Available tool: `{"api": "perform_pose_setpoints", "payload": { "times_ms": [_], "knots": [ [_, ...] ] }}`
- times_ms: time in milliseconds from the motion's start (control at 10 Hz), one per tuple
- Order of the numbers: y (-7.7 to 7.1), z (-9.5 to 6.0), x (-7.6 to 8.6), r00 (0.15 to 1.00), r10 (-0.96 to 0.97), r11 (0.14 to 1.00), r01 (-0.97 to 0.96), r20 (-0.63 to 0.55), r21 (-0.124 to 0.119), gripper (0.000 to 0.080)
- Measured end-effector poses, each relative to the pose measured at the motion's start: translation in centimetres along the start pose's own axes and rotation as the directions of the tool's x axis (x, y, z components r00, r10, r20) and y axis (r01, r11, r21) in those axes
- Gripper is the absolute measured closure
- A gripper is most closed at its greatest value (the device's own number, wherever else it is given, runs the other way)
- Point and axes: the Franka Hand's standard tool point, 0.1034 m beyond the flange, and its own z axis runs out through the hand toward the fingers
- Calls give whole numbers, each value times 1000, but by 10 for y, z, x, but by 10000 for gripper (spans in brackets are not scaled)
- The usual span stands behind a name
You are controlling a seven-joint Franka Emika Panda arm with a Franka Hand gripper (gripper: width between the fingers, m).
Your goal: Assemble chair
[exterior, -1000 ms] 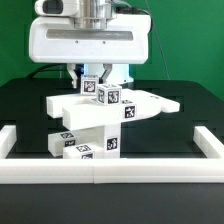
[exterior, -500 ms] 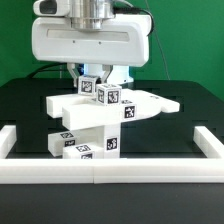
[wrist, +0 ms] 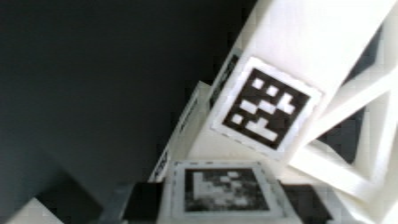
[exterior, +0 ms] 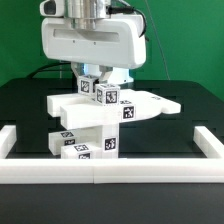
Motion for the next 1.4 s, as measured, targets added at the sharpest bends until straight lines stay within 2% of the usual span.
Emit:
{"api": "perform_pose_setpoints", "payload": {
  "times_ms": [300,400,500,600,700,900,1100,1400],
  "knots": [
    [-1,0,-1,995,103,995,-103,3,5,513],
    [-1,0,-1,996,85,996,-85,3,5,329],
    [-1,0,-1,998,55,998,-55,3,5,329],
    [-1,0,-1,999,35,999,-35,3,5,184],
    [-3,0,-2,1000,11,1000,-11,2,6,156],
    [-4,-1,-3,985,-175,985,175,0,6,151],
    [-5,-1,-3,918,-396,918,396,-2,4,150],
    [-4,-1,-3,806,-592,806,592,-2,3,150]
  ]
}}
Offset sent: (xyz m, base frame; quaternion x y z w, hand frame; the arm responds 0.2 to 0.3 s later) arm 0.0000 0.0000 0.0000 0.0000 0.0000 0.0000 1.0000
